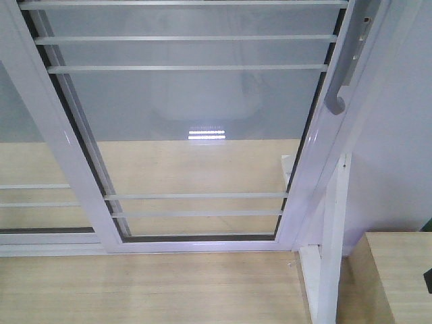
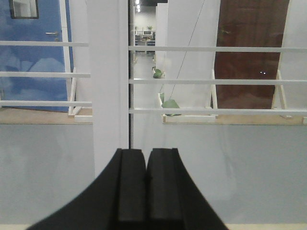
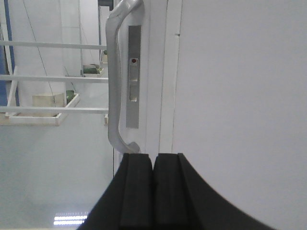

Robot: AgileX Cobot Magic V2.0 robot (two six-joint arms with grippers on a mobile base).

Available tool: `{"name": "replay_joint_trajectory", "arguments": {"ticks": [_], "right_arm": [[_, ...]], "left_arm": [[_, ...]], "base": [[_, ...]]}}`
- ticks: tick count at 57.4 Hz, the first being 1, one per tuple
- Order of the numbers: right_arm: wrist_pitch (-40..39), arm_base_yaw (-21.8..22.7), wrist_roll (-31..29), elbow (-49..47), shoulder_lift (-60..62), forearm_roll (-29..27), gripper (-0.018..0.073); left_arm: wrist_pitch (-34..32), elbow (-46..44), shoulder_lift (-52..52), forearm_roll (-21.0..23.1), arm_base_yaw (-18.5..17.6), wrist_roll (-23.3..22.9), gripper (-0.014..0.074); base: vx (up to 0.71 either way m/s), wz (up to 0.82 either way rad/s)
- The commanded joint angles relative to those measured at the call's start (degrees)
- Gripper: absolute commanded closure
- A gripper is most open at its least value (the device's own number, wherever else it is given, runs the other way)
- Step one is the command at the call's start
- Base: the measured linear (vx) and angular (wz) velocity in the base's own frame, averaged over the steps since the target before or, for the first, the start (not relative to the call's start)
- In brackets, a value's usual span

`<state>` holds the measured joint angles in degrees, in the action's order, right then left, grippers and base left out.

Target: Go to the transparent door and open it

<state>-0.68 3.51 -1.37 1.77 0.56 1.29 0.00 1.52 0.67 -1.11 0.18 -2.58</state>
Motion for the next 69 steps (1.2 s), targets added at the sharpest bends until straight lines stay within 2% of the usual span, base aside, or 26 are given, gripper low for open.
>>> {"name": "replay_joint_trajectory", "arguments": {"ticks": [1, 10, 17, 24, 32, 37, 44, 54, 69], "right_arm": [[-8.2, 0.3, -0.3, 0.7, 0.2, 0.3, 0.0564], [-12.2, 0.3, 1.0, 0.2, 0.2, -1.3, 0.0564], [-10.2, 0.3, 3.1, -3.7, 0.2, -1.7, 0.0564], [-2.3, 0.3, 2.8, -11.6, 0.0, -1.3, 0.0564], [8.9, 0.3, 2.6, -21.5, -3.3, -0.9, 0.0564], [11.6, 0.3, 2.1, -25.7, -7.5, -0.9, 0.0564], [11.0, 0.3, 0.6, -28.6, -14.0, -0.9, 0.0564], [6.1, 0.3, -0.6, -28.8, -22.8, -1.3, 0.0562], [6.0, 0.3, -0.4, -28.8, -32.2, -1.6, 0.0536]], "left_arm": [[-5.6, 1.6, 0.7, 0.3, -0.1, -0.6, 0.0602], [-8.8, 1.1, 0.7, 0.3, -0.1, -0.6, 0.0602], [-9.4, -2.0, 0.7, 0.3, -0.1, -0.6, 0.0602], [-7.7, -8.5, 0.6, 0.3, -0.1, -0.6, 0.0602], [0.0, -17.8, -2.1, 0.2, -0.1, -0.4, 0.0602], [4.5, -22.6, -5.9, 0.2, -0.1, -0.4, 0.0602], [7.5, -26.4, -11.9, 0.2, -0.1, -0.3, 0.0602], [6.8, -26.7, -20.0, 0.2, -0.1, -0.3, 0.0602], [6.1, -26.7, -27.2, 0.2, -0.1, -0.4, 0.0598]], "base": [[0.00, 0.00], [0.00, 0.00], [0.00, 0.00], [0.00, 0.00], [0.00, 0.00], [0.00, 0.00], [0.00, 0.00], [0.00, 0.00], [0.00, 0.00]]}}
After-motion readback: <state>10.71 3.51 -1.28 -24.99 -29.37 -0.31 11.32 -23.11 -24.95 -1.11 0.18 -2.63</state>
